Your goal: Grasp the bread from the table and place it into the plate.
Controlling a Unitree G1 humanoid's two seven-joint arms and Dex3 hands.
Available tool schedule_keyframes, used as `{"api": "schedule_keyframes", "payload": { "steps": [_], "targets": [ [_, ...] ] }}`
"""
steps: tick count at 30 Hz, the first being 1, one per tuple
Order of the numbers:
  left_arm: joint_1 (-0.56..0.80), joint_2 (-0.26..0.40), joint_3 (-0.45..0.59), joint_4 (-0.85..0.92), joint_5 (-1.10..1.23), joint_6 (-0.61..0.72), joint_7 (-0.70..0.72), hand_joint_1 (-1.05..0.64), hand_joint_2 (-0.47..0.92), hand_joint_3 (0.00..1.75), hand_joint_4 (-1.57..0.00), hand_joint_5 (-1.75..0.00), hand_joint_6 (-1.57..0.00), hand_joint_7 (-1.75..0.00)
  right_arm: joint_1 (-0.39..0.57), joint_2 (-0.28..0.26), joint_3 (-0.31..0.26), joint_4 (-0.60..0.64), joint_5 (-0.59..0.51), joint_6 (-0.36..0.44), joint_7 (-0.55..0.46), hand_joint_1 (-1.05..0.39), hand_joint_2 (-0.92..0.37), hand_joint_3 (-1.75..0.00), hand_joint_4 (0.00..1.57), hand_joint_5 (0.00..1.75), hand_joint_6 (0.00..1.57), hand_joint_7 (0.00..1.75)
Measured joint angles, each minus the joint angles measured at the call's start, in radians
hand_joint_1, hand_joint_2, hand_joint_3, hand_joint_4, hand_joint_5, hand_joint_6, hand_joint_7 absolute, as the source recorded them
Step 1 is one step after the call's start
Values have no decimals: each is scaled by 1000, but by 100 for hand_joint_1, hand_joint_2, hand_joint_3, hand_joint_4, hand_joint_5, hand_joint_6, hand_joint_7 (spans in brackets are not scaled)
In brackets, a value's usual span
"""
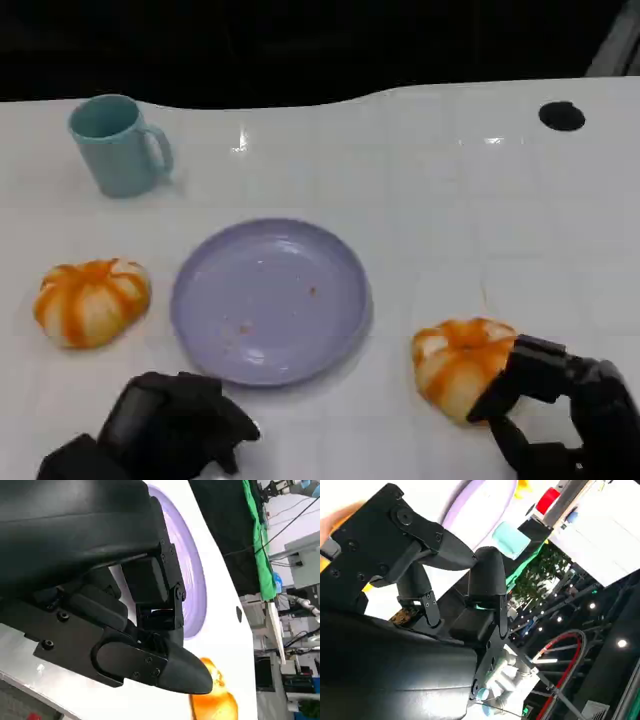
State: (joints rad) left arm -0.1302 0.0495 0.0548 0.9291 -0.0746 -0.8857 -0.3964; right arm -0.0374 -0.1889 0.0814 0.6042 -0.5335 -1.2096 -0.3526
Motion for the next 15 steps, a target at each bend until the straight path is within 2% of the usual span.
{"api": "schedule_keyframes", "payload": {
  "steps": [15],
  "targets": [
    [0,0,0,-1,-8,3,-2,-105,92,17,-121,-119,-136,-59,0,0,4,0,3,0,3,-21,-31,-137,83,160,82,130]
  ]
}}
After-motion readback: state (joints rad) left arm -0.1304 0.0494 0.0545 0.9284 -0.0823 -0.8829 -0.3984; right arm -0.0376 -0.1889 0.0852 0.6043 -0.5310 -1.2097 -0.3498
